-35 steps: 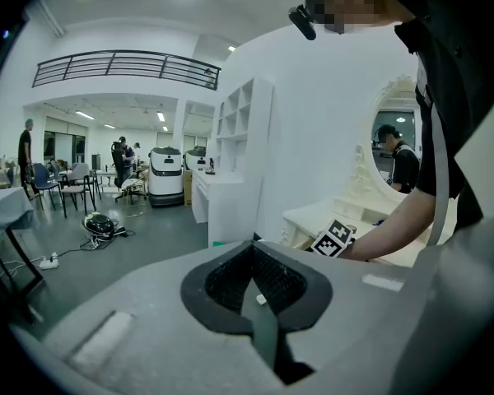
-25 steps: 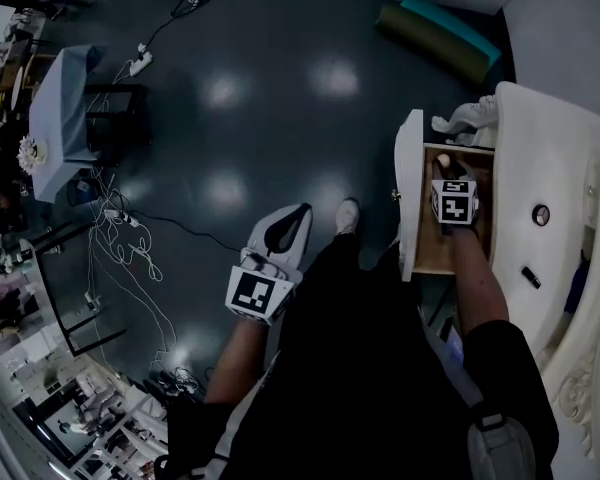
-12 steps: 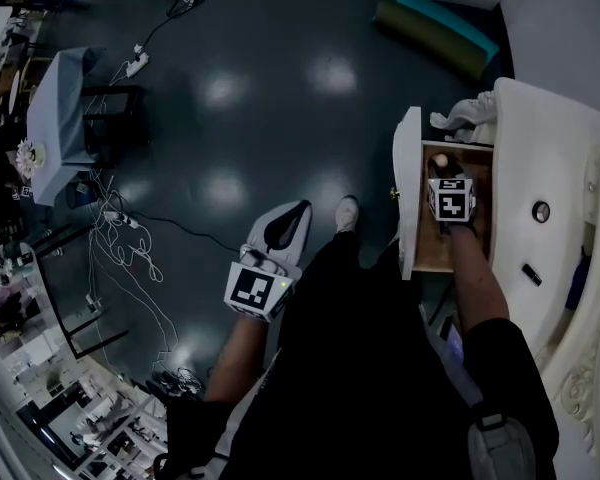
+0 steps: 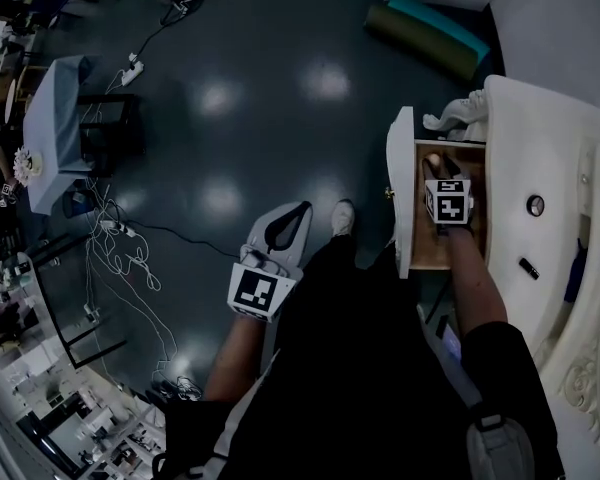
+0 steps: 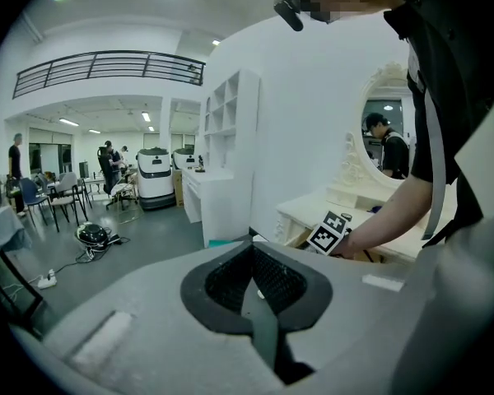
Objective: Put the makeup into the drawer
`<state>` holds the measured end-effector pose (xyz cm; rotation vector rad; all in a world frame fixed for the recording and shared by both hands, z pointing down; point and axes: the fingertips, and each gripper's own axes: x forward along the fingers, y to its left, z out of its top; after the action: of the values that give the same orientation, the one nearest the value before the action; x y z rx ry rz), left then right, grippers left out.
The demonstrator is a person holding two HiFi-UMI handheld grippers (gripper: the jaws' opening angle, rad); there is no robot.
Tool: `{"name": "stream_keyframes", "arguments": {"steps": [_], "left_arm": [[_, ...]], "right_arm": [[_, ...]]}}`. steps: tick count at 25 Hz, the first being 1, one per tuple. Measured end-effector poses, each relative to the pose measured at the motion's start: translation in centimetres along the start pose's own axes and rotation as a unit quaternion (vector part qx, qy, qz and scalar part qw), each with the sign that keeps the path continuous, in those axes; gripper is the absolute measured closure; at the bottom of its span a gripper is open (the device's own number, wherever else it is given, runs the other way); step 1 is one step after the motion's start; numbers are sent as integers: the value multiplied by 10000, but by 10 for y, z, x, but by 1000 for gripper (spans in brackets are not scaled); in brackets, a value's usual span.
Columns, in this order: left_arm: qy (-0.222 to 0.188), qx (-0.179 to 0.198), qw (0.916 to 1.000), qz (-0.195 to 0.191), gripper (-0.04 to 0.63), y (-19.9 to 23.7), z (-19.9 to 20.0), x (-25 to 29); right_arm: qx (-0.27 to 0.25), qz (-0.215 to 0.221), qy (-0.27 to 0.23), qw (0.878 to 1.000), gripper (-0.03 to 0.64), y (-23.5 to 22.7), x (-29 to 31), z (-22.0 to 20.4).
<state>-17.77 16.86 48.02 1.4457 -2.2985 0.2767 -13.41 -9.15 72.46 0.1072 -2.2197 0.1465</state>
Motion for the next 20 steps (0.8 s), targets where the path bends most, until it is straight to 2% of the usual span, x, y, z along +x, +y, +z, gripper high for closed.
{"name": "stream_keyframes", "arguments": {"steps": [9, 13, 17, 20], "left_arm": [[-253, -109, 9995, -128, 591, -3, 16, 0], [-354, -97, 9991, -212, 591, -6, 21, 3], [-519, -52, 9979, -384, 591, -17, 37, 14], [-626, -194, 9964, -528, 591, -26, 51, 24]], "right_arm": [[22, -53, -332, 9994, 449, 3, -32, 16], [215, -112, -696, 9973, 507, 3, -61, 32], [335, -136, -1075, 9935, 538, -2, -95, 48], [465, -122, -1336, 9899, 569, -6, -117, 58]]}}
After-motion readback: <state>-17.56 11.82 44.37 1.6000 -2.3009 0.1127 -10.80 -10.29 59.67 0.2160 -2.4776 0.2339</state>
